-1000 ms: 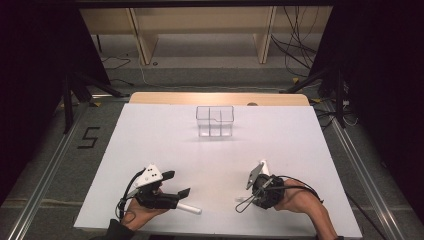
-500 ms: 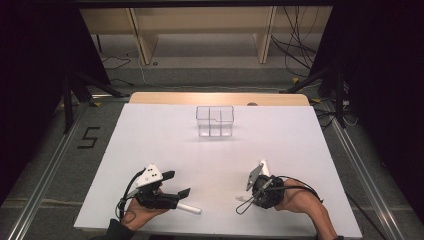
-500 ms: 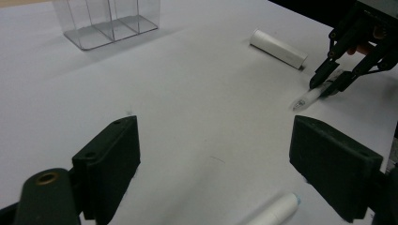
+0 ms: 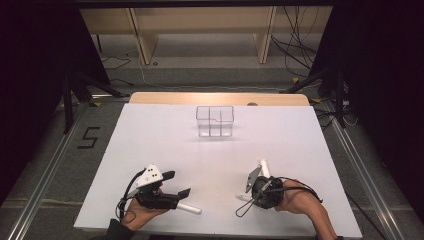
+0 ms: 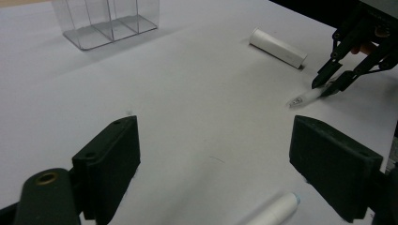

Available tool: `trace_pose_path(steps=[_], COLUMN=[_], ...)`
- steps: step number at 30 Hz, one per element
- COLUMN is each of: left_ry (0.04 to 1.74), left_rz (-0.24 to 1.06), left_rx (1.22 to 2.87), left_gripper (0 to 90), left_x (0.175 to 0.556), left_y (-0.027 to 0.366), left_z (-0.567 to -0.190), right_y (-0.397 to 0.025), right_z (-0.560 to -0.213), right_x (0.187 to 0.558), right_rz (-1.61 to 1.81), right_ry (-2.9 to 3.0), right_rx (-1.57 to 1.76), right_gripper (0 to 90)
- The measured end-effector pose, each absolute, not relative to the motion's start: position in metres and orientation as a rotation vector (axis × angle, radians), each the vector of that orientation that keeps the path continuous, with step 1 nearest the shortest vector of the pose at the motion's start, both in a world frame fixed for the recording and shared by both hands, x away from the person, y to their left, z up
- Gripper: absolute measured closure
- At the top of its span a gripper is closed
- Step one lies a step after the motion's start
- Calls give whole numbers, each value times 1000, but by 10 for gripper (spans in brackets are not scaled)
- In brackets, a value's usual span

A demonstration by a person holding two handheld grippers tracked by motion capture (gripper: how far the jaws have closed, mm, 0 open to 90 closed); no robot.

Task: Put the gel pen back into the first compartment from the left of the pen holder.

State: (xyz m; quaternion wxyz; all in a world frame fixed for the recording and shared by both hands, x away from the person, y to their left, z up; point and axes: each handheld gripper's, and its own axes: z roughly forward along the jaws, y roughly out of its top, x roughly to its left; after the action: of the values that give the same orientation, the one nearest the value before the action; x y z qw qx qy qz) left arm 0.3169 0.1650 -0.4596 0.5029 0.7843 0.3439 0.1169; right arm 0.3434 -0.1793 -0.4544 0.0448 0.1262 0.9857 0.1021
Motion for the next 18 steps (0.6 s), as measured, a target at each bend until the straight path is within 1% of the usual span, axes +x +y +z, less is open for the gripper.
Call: trace_pose_path(steps=[18], left_ry=[829], left_rz=[285], left_rx=[1894], left_gripper=[162], left_x=[317], left_y=[165], left_z=[-459], right_y=[-187], right_z=[-445], right_x=[345], right_rz=[441], right_ry=[2959], right_rx=[474], right_gripper=[799])
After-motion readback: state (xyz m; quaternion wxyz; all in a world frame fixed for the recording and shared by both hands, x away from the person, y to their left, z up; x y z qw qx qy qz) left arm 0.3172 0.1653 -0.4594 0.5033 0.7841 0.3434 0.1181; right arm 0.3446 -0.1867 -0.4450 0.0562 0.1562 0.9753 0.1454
